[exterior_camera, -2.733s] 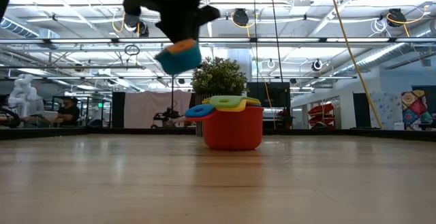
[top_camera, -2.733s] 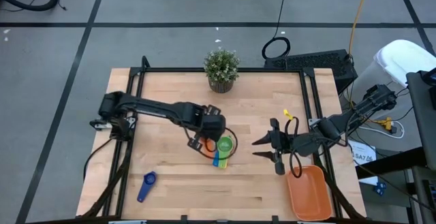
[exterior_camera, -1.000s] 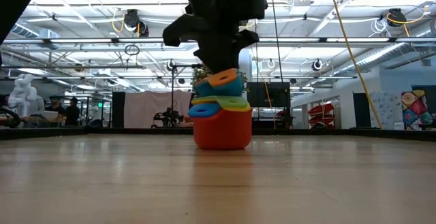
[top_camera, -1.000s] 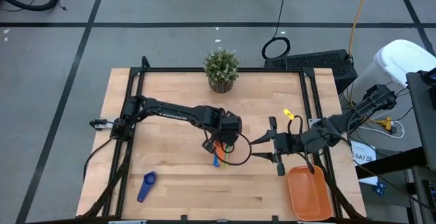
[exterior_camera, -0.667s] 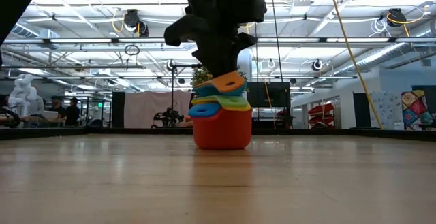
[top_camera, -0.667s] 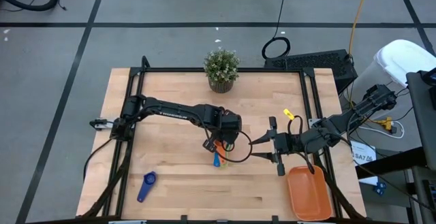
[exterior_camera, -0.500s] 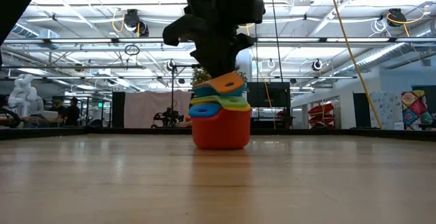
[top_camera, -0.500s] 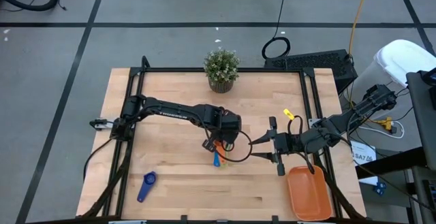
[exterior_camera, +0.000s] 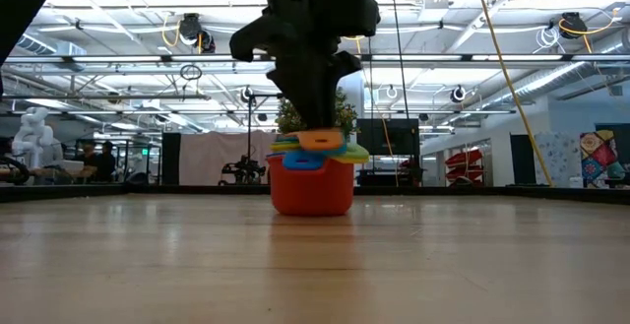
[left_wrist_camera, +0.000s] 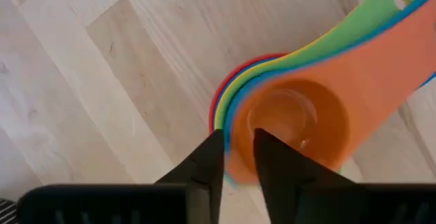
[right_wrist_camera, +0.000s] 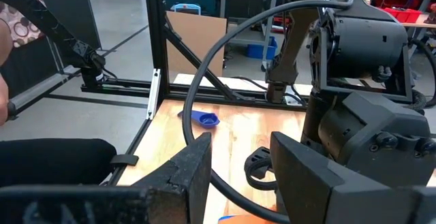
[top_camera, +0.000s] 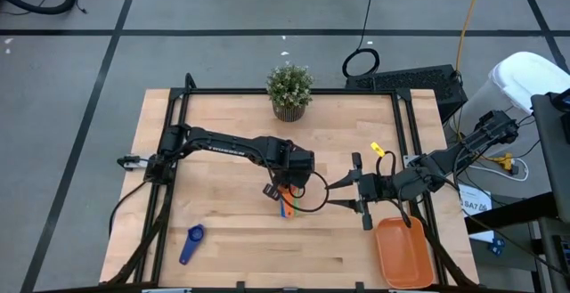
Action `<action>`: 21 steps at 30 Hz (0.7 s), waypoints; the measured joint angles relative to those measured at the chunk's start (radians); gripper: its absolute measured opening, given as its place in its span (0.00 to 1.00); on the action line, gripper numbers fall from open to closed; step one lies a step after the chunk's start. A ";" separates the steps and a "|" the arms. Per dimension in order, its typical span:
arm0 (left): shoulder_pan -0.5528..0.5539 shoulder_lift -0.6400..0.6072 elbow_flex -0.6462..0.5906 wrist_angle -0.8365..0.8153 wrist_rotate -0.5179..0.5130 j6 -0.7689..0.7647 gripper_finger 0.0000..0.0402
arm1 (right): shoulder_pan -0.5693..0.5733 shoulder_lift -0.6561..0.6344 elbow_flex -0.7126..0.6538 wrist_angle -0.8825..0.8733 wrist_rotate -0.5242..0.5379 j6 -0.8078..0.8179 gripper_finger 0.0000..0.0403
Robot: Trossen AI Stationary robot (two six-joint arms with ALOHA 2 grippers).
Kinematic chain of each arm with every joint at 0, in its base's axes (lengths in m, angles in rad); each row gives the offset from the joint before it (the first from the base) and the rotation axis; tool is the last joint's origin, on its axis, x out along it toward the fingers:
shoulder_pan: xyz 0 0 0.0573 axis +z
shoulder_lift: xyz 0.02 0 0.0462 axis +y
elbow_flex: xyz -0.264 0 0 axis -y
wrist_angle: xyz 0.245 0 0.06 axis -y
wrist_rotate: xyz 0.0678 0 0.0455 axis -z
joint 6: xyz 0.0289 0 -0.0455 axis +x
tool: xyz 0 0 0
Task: Nest measuring cups in basket
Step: Stack the nested light blue and orange measuring cups on top of the green measuring cup, then adjust the nested measuring cups
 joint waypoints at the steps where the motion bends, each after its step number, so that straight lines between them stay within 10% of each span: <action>1: 0.000 0.000 0.000 0.000 0.000 -0.005 0.25 | 0.000 0.000 0.000 0.000 0.000 0.000 0.36; 21: -0.052 -0.051 0.000 -0.028 -0.135 -0.075 0.52 | 0.000 0.000 0.000 -0.093 0.000 0.070 0.36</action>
